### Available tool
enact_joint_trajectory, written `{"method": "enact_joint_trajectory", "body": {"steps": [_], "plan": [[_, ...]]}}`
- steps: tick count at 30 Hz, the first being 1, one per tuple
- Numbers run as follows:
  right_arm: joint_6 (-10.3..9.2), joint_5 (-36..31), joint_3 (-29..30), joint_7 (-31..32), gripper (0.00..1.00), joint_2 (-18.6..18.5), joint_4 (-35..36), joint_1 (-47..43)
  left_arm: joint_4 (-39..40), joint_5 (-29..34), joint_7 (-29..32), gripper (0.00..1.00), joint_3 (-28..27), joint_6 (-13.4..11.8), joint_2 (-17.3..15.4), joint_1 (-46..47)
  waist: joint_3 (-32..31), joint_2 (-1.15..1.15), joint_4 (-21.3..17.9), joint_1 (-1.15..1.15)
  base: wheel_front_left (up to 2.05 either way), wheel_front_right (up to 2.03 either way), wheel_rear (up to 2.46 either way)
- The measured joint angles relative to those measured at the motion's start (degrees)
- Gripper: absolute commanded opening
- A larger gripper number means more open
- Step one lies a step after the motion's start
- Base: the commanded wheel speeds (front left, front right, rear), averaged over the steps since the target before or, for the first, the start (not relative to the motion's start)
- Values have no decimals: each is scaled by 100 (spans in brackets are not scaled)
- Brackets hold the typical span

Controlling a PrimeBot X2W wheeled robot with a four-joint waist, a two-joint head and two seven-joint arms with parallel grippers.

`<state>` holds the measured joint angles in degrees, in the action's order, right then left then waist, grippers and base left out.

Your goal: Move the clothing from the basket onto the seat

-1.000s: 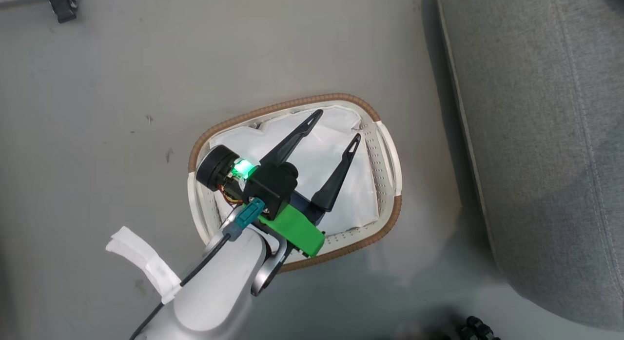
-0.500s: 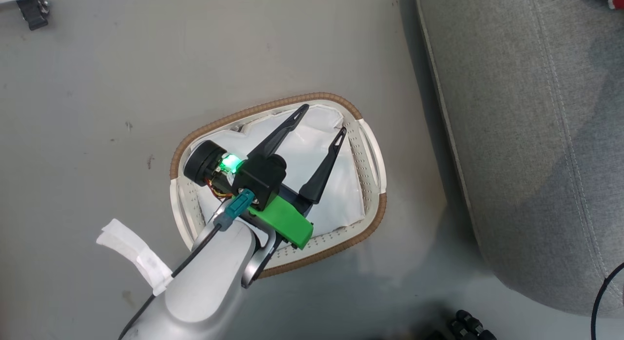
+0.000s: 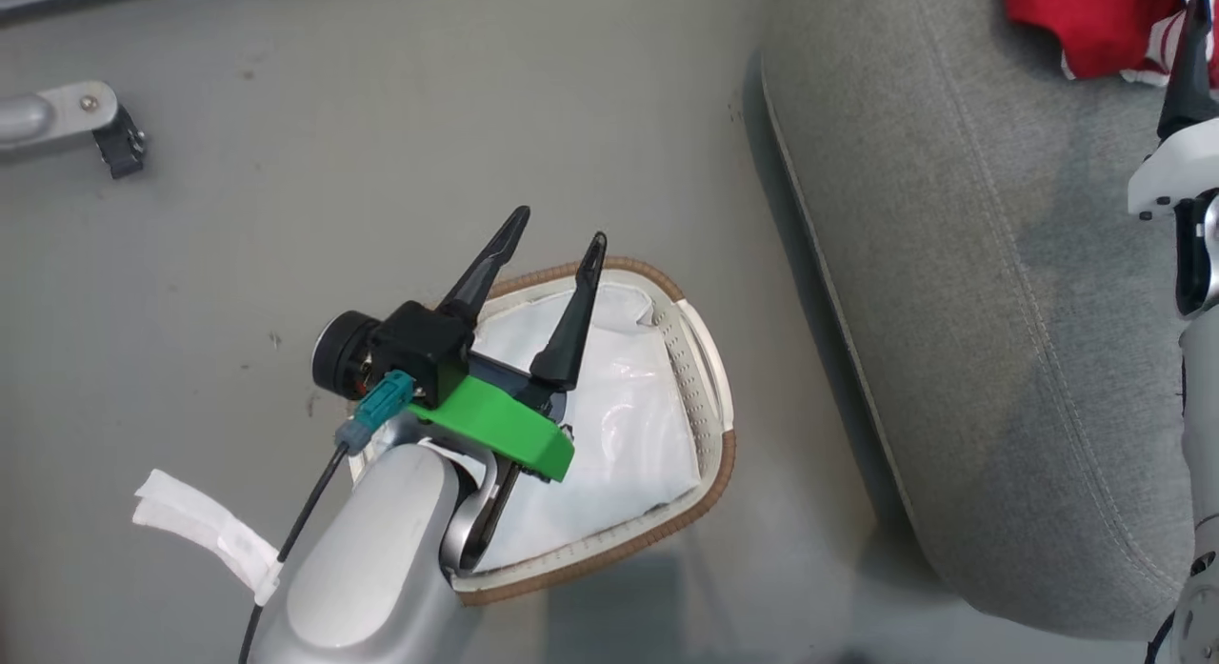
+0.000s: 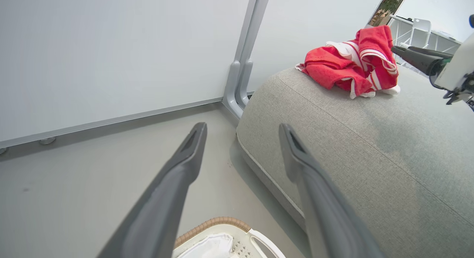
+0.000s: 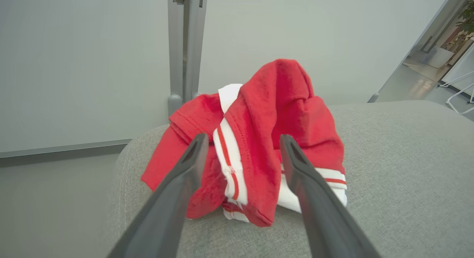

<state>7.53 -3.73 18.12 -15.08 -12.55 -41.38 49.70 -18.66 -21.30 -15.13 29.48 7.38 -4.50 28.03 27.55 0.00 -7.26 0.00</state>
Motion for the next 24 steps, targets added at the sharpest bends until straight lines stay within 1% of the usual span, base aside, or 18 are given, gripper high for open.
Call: {"method": "enact_joint_trajectory", "body": {"steps": [7,11,17,24], "plan": [[0,66,-365,-1,100,-57,102,-191,-66,-18,1,100,-576,-21,80,-417,-675,0,24,0,0,0,0],[0,76,-583,-1,100,14,214,-357,-147,29,0,100,-864,-118,123,-635,-1059,0,102,0,0,0,0],[0,134,-837,-1,100,353,475,-794,-152,257,0,100,-1263,-263,135,-1066,-1567,0,297,0,0,0,0],[0,512,-1282,-1,100,780,1005,-1646,-44,414,0,100,-1727,-286,136,-1617,-1986,0,629,0,0,0,0]]}}
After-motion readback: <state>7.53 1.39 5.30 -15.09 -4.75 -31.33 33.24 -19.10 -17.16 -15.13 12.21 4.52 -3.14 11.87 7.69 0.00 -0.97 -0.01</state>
